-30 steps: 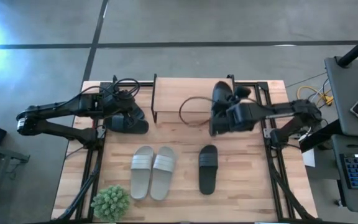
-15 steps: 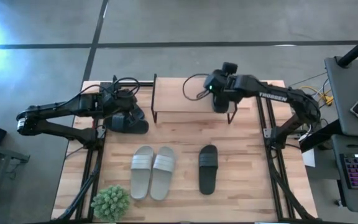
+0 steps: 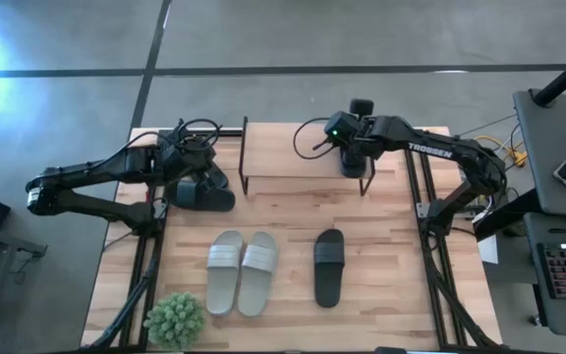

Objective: Pick and place slides into the shelf
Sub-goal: Put the black slide under the shelf

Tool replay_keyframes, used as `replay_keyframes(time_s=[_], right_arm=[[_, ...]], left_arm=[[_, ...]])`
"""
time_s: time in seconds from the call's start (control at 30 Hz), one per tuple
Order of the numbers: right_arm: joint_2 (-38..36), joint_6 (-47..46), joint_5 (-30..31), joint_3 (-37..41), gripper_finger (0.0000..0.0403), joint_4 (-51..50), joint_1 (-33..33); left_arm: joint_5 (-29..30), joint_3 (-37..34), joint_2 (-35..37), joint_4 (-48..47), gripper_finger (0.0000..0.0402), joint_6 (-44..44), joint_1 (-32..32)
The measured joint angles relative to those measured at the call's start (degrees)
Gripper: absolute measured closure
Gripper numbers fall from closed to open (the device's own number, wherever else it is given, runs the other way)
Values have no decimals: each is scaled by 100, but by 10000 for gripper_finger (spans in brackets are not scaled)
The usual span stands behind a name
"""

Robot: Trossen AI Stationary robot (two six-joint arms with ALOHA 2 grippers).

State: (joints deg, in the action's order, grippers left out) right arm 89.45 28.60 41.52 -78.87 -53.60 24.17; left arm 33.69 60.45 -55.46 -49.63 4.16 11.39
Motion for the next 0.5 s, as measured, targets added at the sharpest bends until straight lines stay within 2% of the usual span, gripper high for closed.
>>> replay_keyframes(time_s=[0.2, 0.37, 0.5], right_arm=[[-3, 8, 25, 247, 390, 151, 10], [-26, -10, 58, 139, 390, 174, -37], [-221, -114, 446, -161, 390, 2, -430]], left_arm=[[7, 0, 0, -4, 387, -1, 30], [4, 0, 0, -10, 387, -1, 30], [5, 0, 0, -13, 387, -1, 30]])
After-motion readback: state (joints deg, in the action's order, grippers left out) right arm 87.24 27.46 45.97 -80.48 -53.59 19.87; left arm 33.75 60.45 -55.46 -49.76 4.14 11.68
